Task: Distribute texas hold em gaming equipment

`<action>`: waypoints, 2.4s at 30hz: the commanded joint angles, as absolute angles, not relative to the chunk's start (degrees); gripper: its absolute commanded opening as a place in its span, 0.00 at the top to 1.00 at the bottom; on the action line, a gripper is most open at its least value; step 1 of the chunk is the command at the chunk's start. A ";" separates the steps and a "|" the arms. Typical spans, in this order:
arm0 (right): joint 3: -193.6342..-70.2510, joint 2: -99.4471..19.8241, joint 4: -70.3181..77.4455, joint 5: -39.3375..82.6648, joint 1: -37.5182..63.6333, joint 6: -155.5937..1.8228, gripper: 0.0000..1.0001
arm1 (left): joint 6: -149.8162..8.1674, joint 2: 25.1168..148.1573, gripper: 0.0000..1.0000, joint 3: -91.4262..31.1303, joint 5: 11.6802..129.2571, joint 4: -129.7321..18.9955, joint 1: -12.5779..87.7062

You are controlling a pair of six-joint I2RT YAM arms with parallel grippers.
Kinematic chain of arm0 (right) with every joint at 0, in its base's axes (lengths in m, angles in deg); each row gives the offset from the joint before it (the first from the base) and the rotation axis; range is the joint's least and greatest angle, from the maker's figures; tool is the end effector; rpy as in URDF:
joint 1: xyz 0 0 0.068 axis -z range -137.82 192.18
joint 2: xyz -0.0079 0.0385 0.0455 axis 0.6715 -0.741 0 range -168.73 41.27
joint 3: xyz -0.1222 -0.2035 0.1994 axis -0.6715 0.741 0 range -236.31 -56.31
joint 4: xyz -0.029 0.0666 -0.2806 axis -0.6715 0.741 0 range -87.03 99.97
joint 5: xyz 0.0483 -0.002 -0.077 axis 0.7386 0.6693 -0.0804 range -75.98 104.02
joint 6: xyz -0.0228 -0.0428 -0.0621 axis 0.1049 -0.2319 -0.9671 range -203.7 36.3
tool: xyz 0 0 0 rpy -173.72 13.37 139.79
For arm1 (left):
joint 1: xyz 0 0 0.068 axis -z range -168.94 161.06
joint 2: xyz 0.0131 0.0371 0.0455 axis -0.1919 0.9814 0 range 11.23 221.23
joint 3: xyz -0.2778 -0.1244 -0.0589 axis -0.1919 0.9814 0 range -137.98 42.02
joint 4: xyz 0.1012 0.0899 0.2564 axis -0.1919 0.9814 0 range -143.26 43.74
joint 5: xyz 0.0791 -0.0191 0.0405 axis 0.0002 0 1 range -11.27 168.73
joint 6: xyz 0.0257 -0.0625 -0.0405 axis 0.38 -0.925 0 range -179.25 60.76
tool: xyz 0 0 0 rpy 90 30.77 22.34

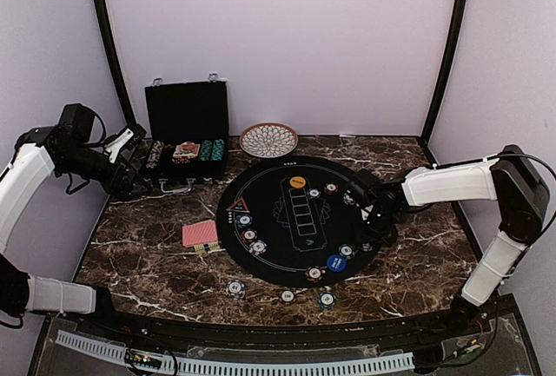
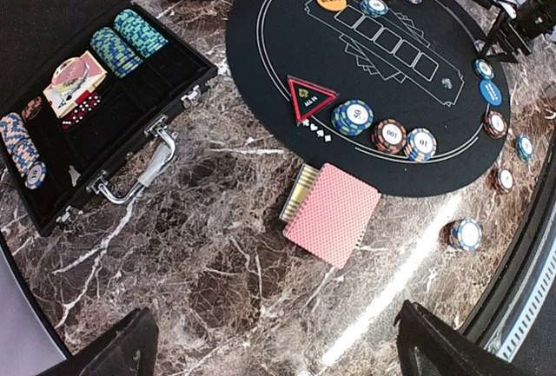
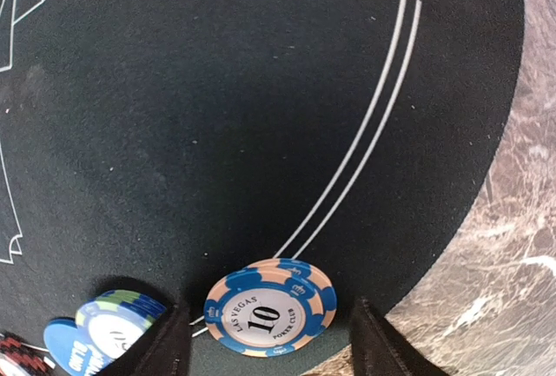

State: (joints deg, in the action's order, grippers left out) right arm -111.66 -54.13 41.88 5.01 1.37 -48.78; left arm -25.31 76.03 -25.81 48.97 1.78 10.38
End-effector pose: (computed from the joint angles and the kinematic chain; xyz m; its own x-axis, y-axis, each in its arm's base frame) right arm 0.2526 0.2042 0.1453 -0.9656 -0.0869 -0.2450 -0.0855 0.9962 -0.0165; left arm 0.2449 -0.0306 0.3570 -0.4891 0.4788 -0.7290 0.6847 0.7285 0.0191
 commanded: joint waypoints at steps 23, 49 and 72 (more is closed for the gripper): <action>-132.41 -51.96 48.46 3.29 -6.59 -45.25 0.25 | -15.46 75.81 0.01 -8.13 52.54 -7.09 24.87; -135.79 -54.22 39.72 4.01 -15.30 -38.11 0.02 | -3.60 92.09 0.01 -5.45 59.44 -21.85 30.35; -134.53 -53.57 39.89 4.18 -15.45 -38.81 0.02 | -4.52 98.76 0.01 -7.04 63.31 -25.33 32.02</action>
State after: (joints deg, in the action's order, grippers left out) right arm -135.16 -55.13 41.47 4.98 -14.83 -38.62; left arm -4.37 98.04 -6.16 63.11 -24.73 31.42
